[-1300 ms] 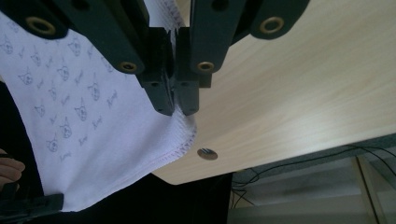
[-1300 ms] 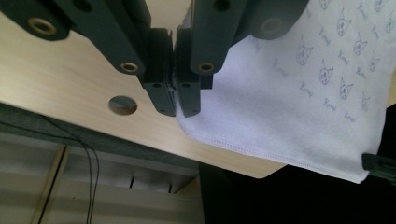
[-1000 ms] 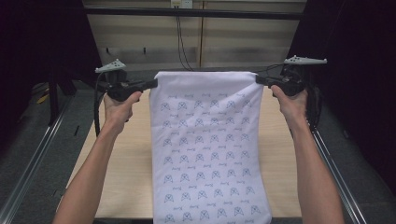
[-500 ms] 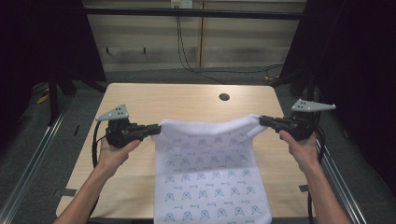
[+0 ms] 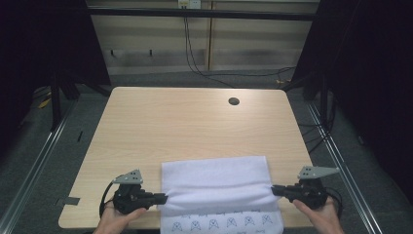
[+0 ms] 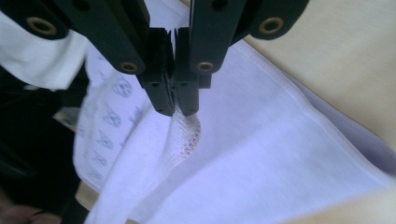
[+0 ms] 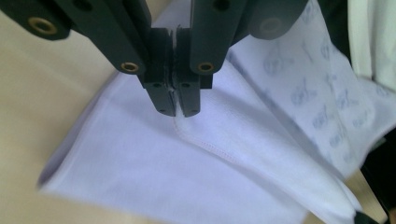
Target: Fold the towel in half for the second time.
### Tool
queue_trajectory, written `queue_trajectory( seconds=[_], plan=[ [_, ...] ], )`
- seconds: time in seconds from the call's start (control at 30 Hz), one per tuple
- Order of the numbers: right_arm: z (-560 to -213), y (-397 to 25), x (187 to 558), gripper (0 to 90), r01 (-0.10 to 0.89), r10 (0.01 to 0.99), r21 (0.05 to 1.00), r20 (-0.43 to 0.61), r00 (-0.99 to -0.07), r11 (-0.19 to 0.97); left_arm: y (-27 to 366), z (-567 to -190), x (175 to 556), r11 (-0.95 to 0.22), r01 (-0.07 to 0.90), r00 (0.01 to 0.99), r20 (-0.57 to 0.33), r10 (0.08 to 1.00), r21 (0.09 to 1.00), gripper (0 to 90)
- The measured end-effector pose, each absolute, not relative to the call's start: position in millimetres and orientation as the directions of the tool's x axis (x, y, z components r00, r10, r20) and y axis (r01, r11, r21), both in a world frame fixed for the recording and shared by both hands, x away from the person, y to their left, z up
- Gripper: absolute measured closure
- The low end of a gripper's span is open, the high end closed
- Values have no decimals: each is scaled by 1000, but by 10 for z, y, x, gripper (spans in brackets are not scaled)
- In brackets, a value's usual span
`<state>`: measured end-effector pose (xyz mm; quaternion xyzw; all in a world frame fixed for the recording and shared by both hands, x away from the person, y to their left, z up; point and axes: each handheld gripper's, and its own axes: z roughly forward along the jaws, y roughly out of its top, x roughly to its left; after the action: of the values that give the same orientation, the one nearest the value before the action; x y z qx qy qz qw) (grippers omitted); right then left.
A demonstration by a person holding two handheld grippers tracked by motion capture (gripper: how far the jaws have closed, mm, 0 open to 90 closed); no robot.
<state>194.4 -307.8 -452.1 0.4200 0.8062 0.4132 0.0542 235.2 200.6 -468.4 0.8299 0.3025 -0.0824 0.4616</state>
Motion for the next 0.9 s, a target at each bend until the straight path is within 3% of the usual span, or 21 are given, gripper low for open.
queue_trajectory(
  seconds=[0.2,0.33,0.57,0.77,0.9],
  plan=[
    [-4867,-2999,1929,876,703,724,597,276,-632,386,1887,-4864,2454,-485,585,804,-387,452,650,873],
    [-4875,-3018,2016,876,713,734,599,286,-616,365,1847,-4950,2519,-509,611,788,-409,460,606,873],
    [-4918,-2963,2116,876,717,739,595,285,-610,363,1843,-4951,2555,-520,591,799,-358,483,617,878],
    [-4896,-2827,2216,875,717,758,587,252,-602,375,1844,-4945,2850,-530,557,812,-287,508,640,881],
    [-4907,-2815,2313,875,720,749,586,270,-605,370,1858,-4965,3080,-502,575,796,-300,526,645,882]
  ],
)
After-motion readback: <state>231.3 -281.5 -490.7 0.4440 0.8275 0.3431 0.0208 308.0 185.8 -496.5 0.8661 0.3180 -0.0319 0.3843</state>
